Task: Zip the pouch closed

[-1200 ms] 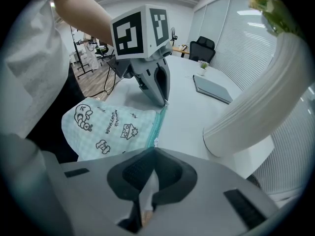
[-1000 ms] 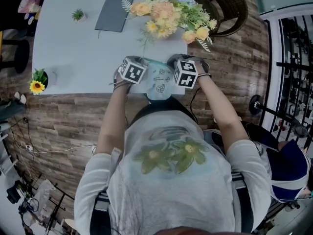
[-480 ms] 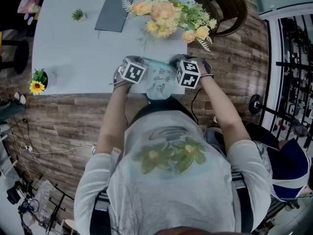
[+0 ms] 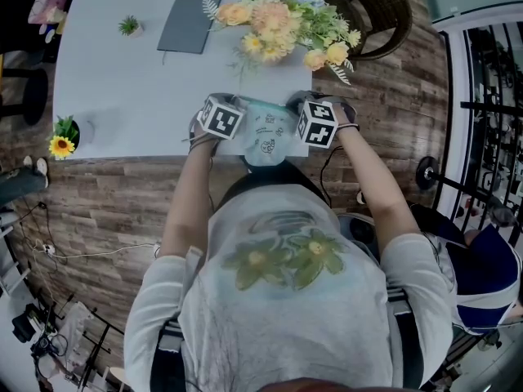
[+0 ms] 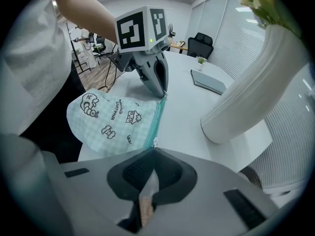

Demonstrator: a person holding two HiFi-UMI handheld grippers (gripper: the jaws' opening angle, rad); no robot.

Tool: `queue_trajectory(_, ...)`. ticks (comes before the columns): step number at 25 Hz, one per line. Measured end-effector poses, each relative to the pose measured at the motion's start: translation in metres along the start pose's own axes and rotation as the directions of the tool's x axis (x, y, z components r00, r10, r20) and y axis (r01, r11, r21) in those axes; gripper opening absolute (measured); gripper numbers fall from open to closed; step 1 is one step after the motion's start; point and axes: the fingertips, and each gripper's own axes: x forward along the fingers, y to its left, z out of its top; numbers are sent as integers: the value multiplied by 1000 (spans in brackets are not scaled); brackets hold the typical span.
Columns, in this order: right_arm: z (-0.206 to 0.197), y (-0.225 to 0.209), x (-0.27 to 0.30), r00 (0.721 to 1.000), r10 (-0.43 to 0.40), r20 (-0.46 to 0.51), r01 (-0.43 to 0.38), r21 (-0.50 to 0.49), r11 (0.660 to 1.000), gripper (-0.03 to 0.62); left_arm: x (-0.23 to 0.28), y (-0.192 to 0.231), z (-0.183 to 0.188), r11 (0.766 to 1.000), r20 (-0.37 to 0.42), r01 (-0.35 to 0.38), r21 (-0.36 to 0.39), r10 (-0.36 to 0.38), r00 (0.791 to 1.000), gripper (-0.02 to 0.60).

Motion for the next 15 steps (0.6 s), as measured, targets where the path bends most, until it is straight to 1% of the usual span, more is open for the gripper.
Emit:
queue_trajectory(10, -22, 4, -5, 1000, -3, -29, 4, 36, 999, 15, -1, 0, -1, 1000, 2, 5, -2, -5, 1000, 21)
queue_trajectory(15, -32, 7, -5, 1000, -7, -30, 9, 69, 998, 15, -3, 3, 1, 1000, 4, -10, 8, 10, 1000, 21)
